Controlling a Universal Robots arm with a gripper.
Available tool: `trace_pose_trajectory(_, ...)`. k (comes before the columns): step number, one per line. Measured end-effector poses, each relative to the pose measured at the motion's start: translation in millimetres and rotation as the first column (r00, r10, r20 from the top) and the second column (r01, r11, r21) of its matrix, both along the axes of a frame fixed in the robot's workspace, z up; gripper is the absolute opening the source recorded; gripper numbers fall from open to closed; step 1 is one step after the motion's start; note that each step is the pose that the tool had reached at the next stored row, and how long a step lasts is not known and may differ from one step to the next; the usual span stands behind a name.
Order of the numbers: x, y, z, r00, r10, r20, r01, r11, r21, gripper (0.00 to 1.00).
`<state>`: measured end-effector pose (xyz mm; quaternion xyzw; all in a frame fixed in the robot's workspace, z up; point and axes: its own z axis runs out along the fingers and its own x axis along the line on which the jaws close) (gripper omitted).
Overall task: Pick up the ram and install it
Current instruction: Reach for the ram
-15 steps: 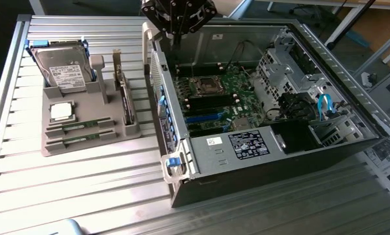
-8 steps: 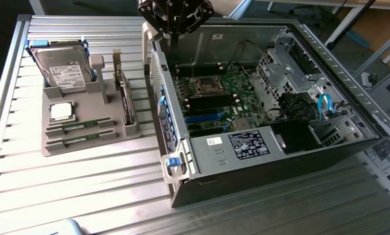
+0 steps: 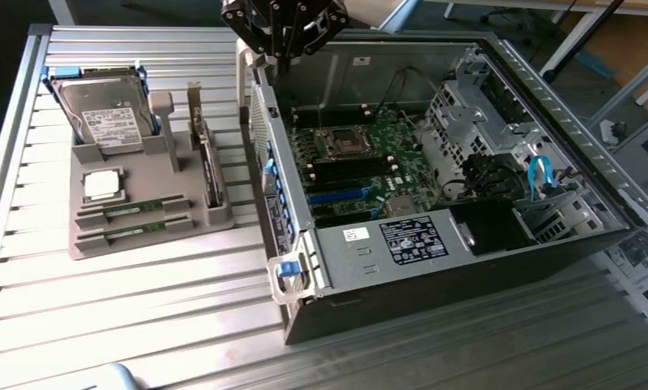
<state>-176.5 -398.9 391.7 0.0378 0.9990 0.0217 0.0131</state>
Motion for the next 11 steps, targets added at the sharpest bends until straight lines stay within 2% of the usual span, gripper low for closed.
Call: trace_pose_trajectory(11,-9.7,0.0,-0.2,1.0000,0.000,0.0000,0.000,1.0000,0.0000,0.11)
